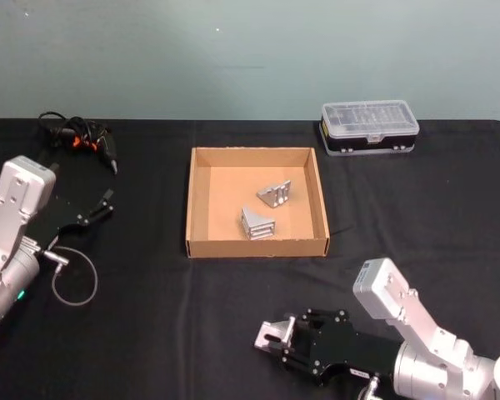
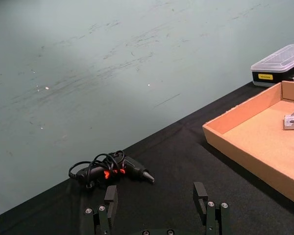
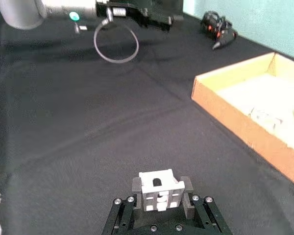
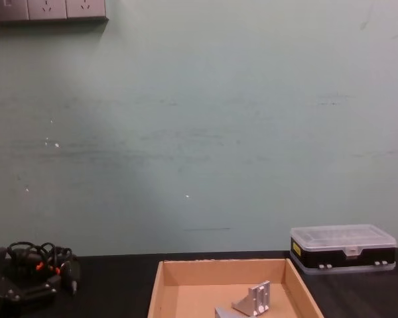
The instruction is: Use one hand to pick up the angle iron from the table and place it into the box.
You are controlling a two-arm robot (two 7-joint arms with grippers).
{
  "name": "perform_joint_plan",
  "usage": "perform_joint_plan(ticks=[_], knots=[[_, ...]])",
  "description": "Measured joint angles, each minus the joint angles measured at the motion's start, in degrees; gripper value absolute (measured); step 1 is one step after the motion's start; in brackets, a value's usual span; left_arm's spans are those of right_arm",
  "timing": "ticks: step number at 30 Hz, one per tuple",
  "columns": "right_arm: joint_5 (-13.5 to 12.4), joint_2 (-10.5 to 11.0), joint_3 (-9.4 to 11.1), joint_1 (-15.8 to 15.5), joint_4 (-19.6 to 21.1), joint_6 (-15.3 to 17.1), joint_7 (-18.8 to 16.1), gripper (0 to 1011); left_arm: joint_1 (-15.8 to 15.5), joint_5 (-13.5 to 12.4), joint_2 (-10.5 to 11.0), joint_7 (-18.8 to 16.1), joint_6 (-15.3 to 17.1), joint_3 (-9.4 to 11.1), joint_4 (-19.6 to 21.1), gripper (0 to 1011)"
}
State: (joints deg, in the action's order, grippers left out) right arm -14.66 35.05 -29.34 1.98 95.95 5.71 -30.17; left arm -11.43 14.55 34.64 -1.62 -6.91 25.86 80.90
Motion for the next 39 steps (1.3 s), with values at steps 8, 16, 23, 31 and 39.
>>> perform_joint_plan(ticks=[8, 16, 23, 31, 39], knots=[[-1.85, 0.81, 2.67, -1.2, 4.57, 0.19, 0.24, 474, 0.0, 0.0, 0.0, 0.0, 0.0, 0.0, 0.0, 1011], [-3.25, 0.84, 5.99, 0.77, 5.9, 1.64, 1.78, 474, 0.0, 0.0, 0.0, 0.0, 0.0, 0.0, 0.0, 1011], [-2.92, -1.34, 6.76, 5.84, 2.1, 3.2, 3.03, 474, 0.0, 0.0, 0.0, 0.0, 0.0, 0.0, 0.0, 1011], [-1.52, -4.76, 5.95, 11.21, -5.09, 5.3, 4.41, 474, 0.0, 0.0, 0.0, 0.0, 0.0, 0.0, 0.0, 1012], [1.17, -7.86, 4.62, 16.65, -12.74, 6.11, 5.16, 474, 0.0, 0.0, 0.0, 0.0, 0.0, 0.0, 0.0, 1011]])
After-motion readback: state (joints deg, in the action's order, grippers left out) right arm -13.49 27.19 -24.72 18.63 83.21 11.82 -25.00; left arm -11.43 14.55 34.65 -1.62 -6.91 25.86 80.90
